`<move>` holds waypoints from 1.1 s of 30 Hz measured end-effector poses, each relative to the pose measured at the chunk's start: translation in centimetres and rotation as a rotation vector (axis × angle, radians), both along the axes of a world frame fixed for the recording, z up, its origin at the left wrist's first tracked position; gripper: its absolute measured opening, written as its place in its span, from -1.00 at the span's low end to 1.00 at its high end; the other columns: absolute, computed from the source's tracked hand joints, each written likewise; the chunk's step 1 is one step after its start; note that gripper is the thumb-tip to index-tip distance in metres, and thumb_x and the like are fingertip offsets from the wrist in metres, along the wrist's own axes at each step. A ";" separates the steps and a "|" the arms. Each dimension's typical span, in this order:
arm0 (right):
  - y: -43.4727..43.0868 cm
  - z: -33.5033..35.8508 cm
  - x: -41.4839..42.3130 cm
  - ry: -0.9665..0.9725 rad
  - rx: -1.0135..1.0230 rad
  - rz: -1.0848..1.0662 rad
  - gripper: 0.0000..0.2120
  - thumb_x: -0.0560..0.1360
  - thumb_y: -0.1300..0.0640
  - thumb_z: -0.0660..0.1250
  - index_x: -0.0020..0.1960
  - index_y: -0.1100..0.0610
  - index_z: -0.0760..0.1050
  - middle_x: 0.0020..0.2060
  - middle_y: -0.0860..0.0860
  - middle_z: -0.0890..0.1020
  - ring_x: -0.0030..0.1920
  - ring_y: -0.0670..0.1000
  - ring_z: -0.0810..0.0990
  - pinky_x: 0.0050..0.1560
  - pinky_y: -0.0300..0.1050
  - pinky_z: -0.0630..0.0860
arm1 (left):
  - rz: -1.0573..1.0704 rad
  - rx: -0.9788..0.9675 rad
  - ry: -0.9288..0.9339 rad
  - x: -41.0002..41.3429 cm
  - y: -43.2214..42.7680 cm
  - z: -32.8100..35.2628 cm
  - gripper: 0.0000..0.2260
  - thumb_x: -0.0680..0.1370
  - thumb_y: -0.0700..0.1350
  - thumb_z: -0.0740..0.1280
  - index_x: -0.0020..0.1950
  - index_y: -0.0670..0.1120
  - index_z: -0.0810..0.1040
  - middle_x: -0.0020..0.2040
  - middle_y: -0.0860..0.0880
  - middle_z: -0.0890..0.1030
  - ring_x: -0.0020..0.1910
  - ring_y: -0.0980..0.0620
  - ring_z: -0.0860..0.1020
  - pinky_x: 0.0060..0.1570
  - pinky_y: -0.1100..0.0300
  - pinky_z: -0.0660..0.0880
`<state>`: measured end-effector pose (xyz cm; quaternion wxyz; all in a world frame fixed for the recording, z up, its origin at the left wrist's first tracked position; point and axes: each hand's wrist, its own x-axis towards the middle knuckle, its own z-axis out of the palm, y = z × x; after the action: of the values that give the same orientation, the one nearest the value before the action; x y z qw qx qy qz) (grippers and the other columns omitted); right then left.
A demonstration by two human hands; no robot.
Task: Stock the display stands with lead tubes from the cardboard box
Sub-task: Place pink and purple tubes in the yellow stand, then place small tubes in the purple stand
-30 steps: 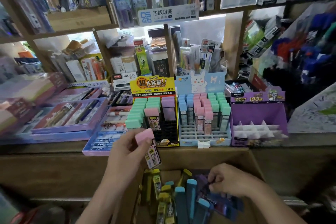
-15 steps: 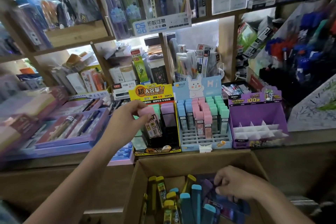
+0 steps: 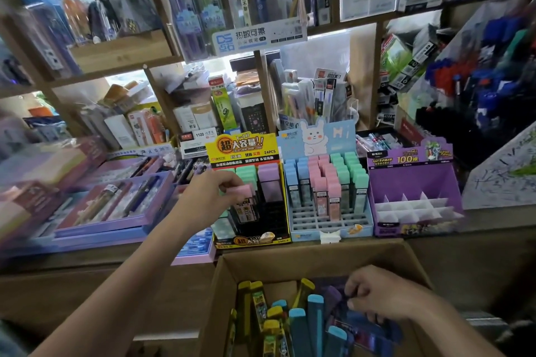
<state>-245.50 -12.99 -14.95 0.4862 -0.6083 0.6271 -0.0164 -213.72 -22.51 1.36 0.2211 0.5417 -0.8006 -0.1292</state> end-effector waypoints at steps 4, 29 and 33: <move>0.0 0.0 0.1 -0.018 -0.030 0.005 -0.85 0.58 0.06 0.42 0.13 0.02 0.54 -0.09 0.05 0.68 -0.30 -0.13 0.63 -0.24 -0.26 0.57 | 0.017 0.014 -0.031 0.4 -0.3 -0.1 -0.92 0.51 -0.13 0.50 -0.03 0.03 0.67 -0.14 0.13 0.65 -0.10 0.17 0.57 -0.11 0.15 0.45; -0.2 -0.6 0.0 0.013 -0.035 0.010 -0.87 0.60 0.05 0.40 0.12 -0.06 0.52 -0.14 0.02 0.69 -0.31 -0.15 0.63 -0.23 -0.22 0.58 | -0.015 -0.323 -0.171 0.3 0.8 -3.5 -0.71 0.57 -0.18 0.39 0.30 -0.04 0.64 0.29 0.03 0.64 0.30 0.03 0.59 0.43 -0.09 0.38; -0.1 -0.8 0.1 0.012 -0.058 -0.010 -0.88 0.59 0.06 0.41 0.11 -0.05 0.54 -0.14 0.02 0.70 -0.30 -0.13 0.66 -0.19 -0.16 0.62 | 0.000 -0.281 -0.199 0.4 1.1 -3.7 -0.63 0.55 -0.16 0.40 0.36 0.01 0.58 0.36 0.04 0.60 0.45 0.04 0.45 0.55 -0.14 0.15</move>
<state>-245.36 -13.12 -15.76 0.4646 -0.6192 0.6321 -0.0333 -213.29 -21.43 -2.37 0.2145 0.5154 -0.8288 0.0381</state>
